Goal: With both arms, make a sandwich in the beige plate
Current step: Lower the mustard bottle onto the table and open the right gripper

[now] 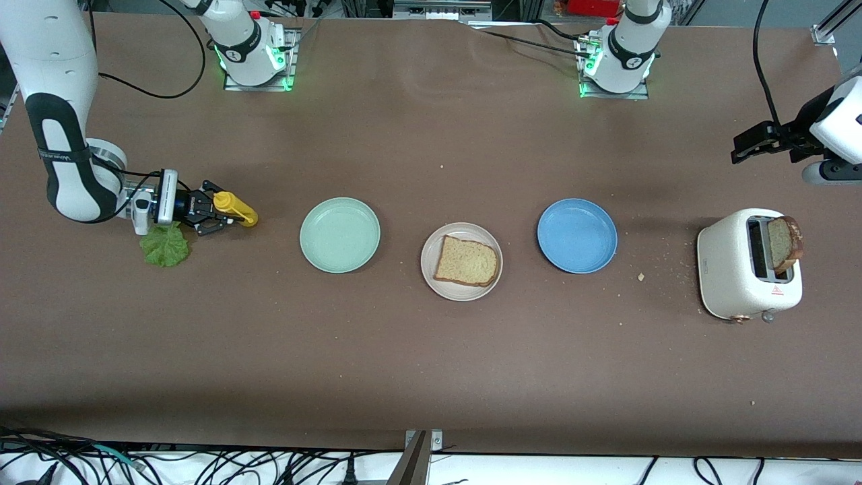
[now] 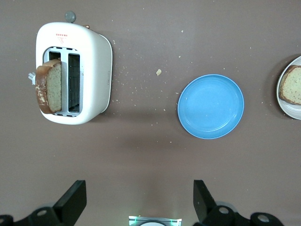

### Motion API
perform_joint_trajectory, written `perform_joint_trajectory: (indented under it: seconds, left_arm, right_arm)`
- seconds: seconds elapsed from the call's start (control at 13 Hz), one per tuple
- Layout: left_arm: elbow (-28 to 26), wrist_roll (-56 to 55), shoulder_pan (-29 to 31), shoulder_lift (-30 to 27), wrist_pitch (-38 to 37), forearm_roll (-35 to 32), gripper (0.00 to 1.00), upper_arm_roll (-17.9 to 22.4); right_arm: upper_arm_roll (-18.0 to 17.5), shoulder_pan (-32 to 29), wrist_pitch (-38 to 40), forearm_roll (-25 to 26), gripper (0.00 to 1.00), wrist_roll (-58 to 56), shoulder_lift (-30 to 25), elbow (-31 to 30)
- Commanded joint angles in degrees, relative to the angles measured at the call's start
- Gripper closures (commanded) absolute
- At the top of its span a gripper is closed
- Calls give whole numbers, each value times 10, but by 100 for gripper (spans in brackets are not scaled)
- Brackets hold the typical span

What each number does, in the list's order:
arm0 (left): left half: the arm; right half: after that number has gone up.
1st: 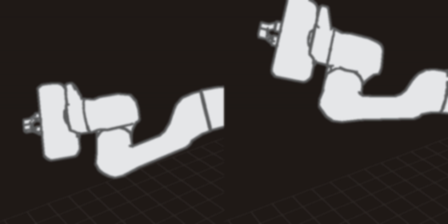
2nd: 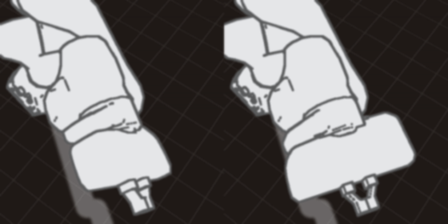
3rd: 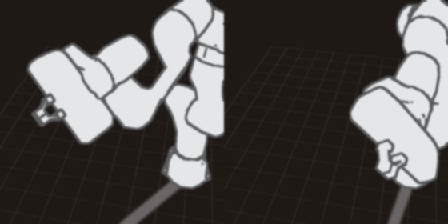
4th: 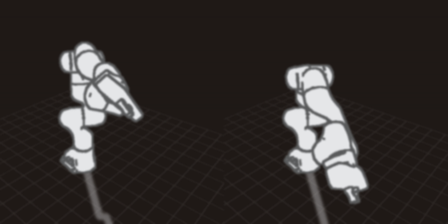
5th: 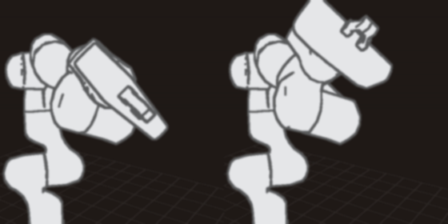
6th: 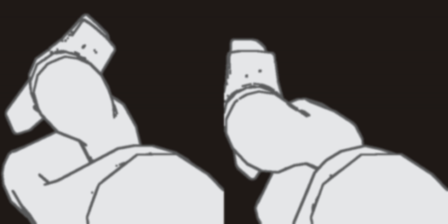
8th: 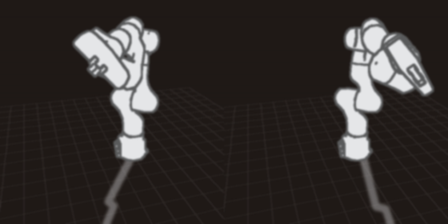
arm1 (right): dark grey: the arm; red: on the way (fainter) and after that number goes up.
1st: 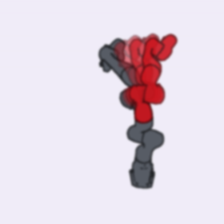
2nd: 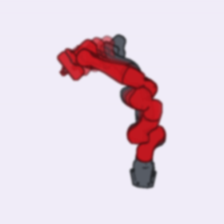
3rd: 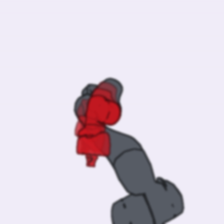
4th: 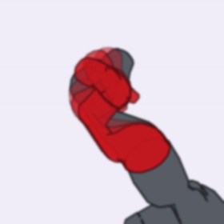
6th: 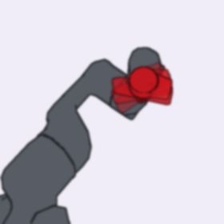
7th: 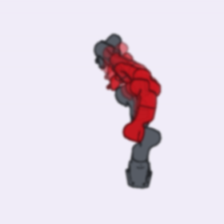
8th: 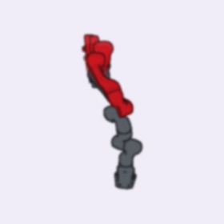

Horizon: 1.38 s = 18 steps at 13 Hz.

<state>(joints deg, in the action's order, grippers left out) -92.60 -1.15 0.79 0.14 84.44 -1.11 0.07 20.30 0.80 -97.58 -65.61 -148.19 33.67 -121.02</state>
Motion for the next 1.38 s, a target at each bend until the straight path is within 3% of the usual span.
perform_joint_trajectory:
  seconds: [0.0, 0.15, 0.31, 0.77, 1.31]
  left_arm:
    - [6, -6, -2, -2, -9, -24, 0, -3]
    - [6, -6, -2, -2, -9, -24, 0, -3]
    - [6, -6, -2, -2, -9, -24, 0, -3]
    - [7, -6, -2, -2, -6, -24, 0, -3]
    - [7, -6, -3, -2, -6, -24, 0, -3]
  right_arm:
    - [-1, -7, 11, -13, 37, 3, 1, 1]
    - [0, -18, 11, -10, 18, 32, 1, 1]
    - [11, -20, 12, 0, 10, 62, -2, 2]
    - [75, -17, 11, 151, 3, 264, -13, 89]
    - [76, 2, 9, 320, 3, 622, -100, 177]
